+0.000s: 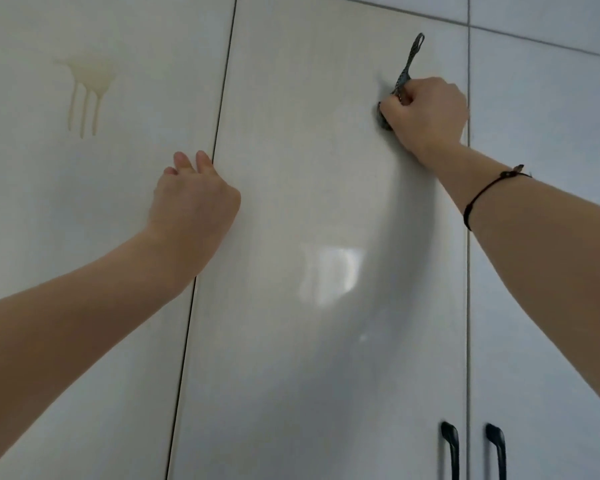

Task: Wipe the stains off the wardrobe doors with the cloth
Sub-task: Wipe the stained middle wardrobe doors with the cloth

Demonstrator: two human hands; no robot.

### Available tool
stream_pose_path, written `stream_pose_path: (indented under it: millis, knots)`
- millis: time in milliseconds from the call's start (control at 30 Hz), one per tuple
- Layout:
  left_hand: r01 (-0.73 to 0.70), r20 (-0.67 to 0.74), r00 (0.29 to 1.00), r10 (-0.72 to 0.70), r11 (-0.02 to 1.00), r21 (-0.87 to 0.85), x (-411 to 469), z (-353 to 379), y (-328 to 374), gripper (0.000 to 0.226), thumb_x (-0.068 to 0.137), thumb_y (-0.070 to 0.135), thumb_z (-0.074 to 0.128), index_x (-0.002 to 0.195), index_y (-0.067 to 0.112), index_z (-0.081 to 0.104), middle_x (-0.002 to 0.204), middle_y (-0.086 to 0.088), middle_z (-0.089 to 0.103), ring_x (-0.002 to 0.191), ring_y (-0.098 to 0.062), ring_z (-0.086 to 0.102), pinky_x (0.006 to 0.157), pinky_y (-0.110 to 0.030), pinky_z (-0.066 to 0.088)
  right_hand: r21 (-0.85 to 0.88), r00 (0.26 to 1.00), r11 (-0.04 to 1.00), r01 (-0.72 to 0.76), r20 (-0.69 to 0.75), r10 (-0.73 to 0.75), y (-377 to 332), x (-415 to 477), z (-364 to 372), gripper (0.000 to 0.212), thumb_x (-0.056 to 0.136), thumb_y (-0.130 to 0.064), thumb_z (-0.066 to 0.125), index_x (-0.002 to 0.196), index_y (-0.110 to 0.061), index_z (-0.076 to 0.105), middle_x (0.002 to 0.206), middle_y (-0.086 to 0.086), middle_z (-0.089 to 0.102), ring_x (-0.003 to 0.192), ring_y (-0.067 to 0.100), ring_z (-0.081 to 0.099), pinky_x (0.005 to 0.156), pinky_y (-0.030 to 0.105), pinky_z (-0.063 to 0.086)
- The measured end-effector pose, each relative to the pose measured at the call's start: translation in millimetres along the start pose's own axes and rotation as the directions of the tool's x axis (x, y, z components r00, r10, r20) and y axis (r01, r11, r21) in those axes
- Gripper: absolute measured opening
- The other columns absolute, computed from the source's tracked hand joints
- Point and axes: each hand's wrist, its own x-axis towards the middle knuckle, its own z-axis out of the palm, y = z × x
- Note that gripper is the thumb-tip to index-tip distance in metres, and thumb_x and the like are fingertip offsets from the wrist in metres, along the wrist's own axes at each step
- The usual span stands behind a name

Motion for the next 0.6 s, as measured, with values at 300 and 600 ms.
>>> stream_pose_path:
  millis: [300,600]
  knots:
    - [0.033,0.209,0.977,-0.046,0.997,0.065,-11,-13,-9,0.045,0.071,-0.003,0.076,0.115,-0.011,0.068,0.119,-0.032,0.064,0.084,-0.039,0.071,0.058,-0.035,0.057,0.068,0.992,0.99,-0.126,0.014,0.125,34,-155,-12,0.038,0.079,-0.036,0.057,0.057,-0.018,0.032,0.051,-0.004,0.037,0.05,0.016,0.037,0.049,0.027,0.026]
    - [-0.021,0.274,0.962,0.012,0.999,0.028,-11,-39,-12,0.046,0.084,-0.002,0.065,0.129,-0.009,0.058,0.123,-0.031,0.062,0.103,-0.038,0.069,0.072,-0.037,0.058,0.083,0.961,0.967,-0.242,0.155,0.227,51,-342,-41,0.035,0.074,-0.04,0.048,0.053,-0.027,0.023,0.045,-0.006,0.031,0.041,0.017,0.036,0.044,0.022,0.027]
